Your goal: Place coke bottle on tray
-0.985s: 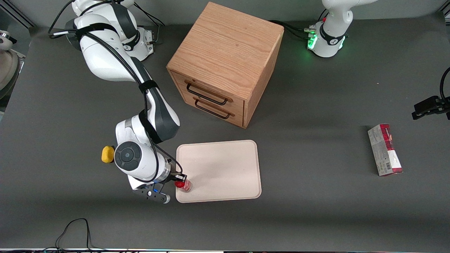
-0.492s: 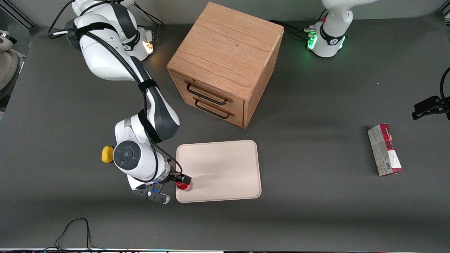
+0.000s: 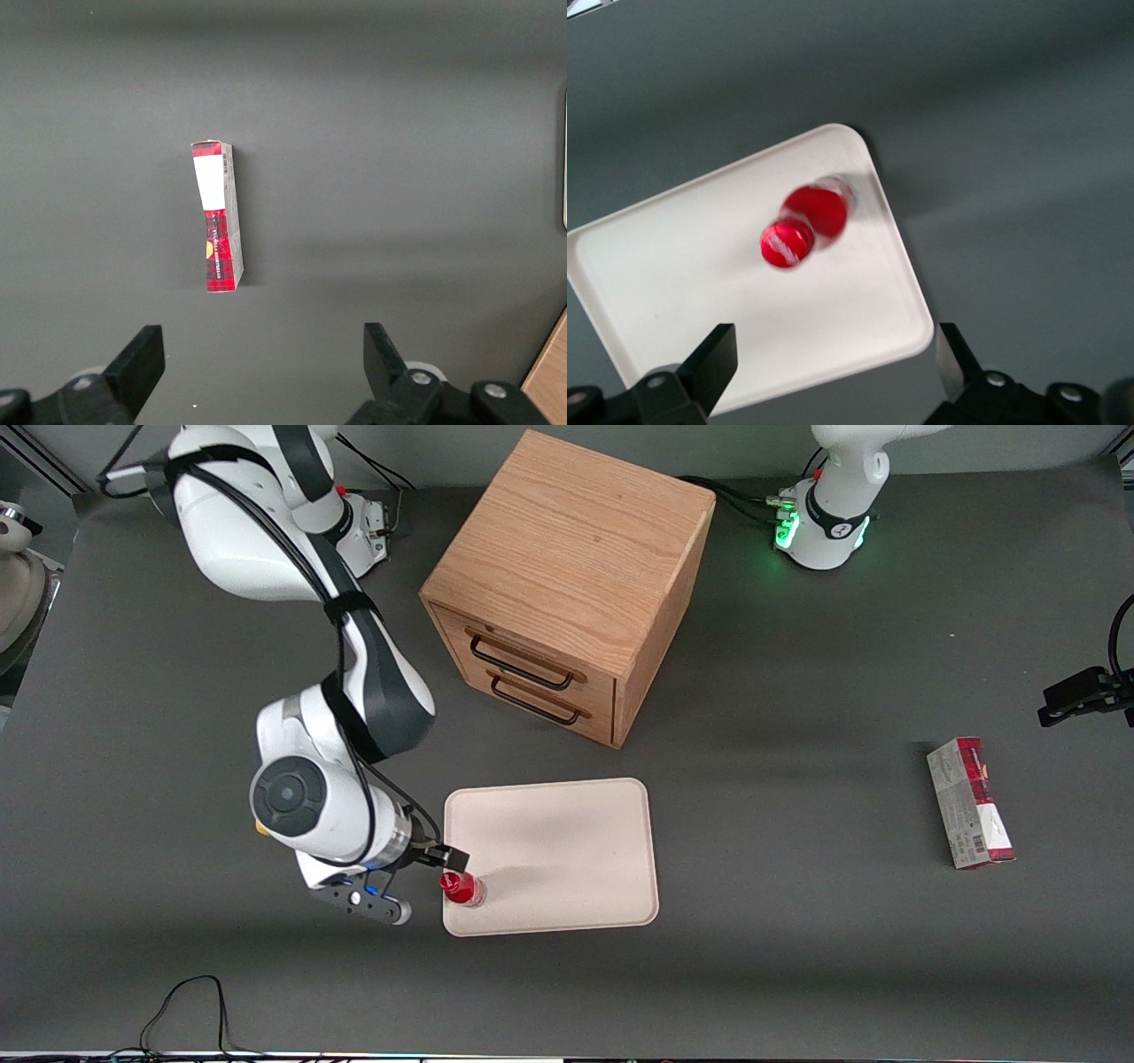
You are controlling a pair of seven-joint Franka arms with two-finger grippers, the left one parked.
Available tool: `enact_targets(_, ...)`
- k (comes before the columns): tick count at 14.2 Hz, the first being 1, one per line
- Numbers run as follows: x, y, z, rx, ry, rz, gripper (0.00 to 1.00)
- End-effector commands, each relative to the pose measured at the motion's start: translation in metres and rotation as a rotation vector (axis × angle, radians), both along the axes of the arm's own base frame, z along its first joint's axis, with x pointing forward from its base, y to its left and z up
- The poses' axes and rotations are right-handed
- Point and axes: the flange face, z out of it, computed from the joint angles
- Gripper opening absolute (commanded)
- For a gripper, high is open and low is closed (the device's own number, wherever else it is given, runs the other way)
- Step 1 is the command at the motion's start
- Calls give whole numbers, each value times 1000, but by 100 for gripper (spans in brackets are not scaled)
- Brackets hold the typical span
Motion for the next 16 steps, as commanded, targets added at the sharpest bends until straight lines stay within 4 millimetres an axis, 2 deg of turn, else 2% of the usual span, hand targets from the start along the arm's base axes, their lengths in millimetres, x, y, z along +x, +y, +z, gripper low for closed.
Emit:
enact_targets(1,-36,-24,29,3,37,45,100)
enact_targets(3,-57,-40,44,2,53,107,100)
enact_targets(6,-81,-88,70,-7,72,198,100)
enact_targets(8,-86,-122,84,-13,95,242,100)
enact_targets(12,-96,-185,122,-7,111,306,100)
enact_targets(16,-102,-223,143,-3,109,294,100)
